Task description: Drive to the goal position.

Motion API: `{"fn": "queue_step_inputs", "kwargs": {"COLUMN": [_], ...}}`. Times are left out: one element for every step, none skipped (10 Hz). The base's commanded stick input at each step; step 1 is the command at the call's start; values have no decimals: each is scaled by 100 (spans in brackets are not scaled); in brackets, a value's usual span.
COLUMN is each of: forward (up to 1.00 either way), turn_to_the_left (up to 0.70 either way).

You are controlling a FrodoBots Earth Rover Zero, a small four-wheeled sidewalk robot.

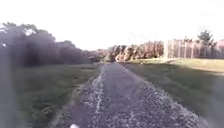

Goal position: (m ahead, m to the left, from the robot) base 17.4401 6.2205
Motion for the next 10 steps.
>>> {"fn": "queue_step_inputs", "kwargs": {"forward": [70,70,70,70,70,70,70,70,70,70], "turn_to_the_left": [0,-35,-35,-19,0,0,0,0,0,0]}}
